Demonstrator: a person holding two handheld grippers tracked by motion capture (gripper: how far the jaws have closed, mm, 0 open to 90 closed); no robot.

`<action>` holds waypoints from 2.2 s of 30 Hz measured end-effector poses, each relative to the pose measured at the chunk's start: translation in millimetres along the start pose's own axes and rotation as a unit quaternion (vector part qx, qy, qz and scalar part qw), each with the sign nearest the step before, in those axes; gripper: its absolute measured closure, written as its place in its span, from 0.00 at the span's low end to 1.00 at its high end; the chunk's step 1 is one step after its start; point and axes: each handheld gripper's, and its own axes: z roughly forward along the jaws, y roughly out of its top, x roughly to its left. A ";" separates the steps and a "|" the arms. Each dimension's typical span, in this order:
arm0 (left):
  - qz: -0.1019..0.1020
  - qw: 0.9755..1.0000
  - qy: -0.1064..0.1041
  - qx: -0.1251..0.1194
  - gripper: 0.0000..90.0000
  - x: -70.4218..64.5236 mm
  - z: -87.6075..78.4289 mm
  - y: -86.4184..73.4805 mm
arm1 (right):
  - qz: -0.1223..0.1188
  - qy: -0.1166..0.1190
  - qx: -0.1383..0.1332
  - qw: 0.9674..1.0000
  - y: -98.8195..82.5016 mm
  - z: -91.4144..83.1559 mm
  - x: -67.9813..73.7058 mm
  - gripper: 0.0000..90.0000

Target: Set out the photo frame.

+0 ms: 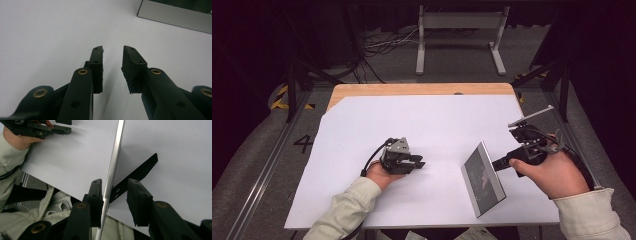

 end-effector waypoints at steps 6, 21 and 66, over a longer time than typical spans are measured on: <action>0.000 1.000 0.001 0.001 0.78 0.2 0.3 0.1 | 0.002 -0.001 0.007 1.000 -0.7 3.6 3.3 0.71; -0.001 1.000 0.000 0.001 0.78 0.4 0.5 -0.2 | 0.006 -0.009 0.026 1.000 1.2 25.0 2.4 0.72; -0.005 1.000 0.002 -0.001 0.76 0.0 -1.0 -0.5 | -0.006 -0.061 0.041 0.997 6.0 45.2 16.5 0.90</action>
